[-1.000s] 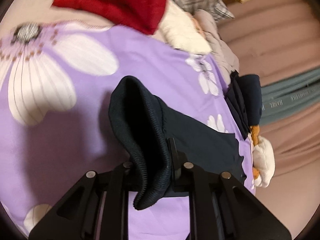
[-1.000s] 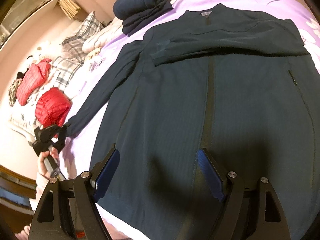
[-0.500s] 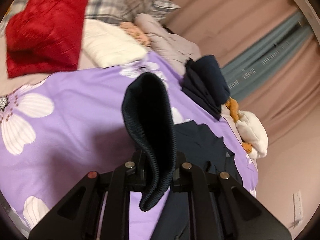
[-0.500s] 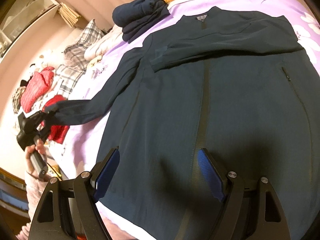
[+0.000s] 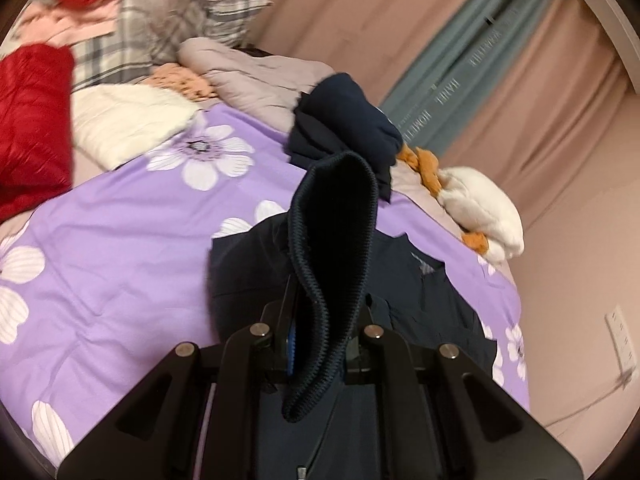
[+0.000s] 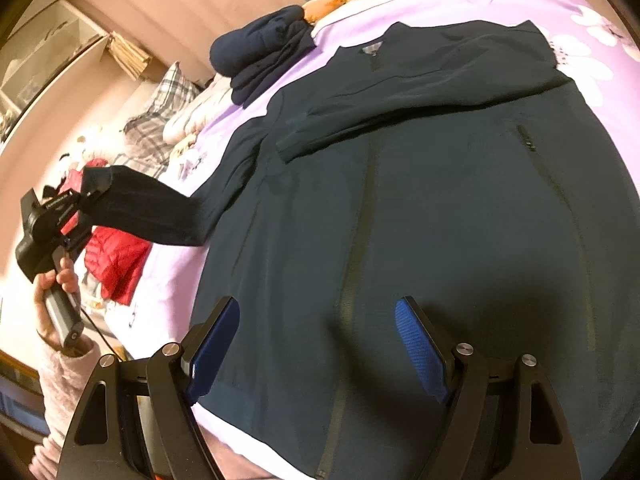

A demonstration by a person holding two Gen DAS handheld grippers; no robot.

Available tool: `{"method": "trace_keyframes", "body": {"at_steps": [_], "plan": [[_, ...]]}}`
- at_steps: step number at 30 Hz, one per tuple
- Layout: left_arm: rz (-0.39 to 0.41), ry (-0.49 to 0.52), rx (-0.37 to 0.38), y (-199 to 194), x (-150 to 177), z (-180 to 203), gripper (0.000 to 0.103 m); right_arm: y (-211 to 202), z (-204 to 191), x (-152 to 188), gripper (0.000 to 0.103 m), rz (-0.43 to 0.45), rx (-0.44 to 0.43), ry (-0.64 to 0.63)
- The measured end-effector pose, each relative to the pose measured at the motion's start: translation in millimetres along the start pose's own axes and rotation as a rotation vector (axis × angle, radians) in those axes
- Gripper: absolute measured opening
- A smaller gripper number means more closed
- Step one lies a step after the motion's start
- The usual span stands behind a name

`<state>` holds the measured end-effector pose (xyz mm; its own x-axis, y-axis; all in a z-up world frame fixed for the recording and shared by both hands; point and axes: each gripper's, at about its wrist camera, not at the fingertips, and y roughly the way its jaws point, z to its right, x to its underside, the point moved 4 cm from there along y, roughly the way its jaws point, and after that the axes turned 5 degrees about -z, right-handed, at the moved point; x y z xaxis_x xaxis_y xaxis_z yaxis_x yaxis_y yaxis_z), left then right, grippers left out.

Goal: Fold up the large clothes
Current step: 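Carry the sleeve across the jacket body with the left gripper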

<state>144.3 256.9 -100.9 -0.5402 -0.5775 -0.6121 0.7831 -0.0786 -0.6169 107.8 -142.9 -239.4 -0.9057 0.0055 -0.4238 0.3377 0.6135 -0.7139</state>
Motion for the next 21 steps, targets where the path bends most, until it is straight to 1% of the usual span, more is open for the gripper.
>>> {"method": "trace_keyframes", "body": {"at_steps": [5,8,13,16,19,21], "plan": [[-0.027,0.07,-0.006,18.0,6.8,37.3,0.013,-7.2,8.7,-3.2,0.08,0.016,-0.005,0.018],[-0.049,0.09,0.011,30.1,12.8,56.5,0.013,-10.5,13.1,-5.0,0.08,0.025,-0.01,0.026],[-0.09,0.121,0.02,52.1,21.6,87.7,0.013,-14.4,17.8,-5.9,0.08,0.037,-0.018,0.034],[-0.114,0.143,0.013,67.6,26.7,105.3,0.013,-16.0,25.9,-4.5,0.08,0.04,-0.018,0.052],[-0.133,0.179,-0.012,87.6,36.6,124.4,0.013,-18.4,34.6,-2.8,0.08,0.045,-0.018,0.073],[-0.163,0.184,-0.02,102.7,45.4,133.2,0.013,-20.9,39.9,-2.4,0.08,0.05,-0.016,0.084]]}}
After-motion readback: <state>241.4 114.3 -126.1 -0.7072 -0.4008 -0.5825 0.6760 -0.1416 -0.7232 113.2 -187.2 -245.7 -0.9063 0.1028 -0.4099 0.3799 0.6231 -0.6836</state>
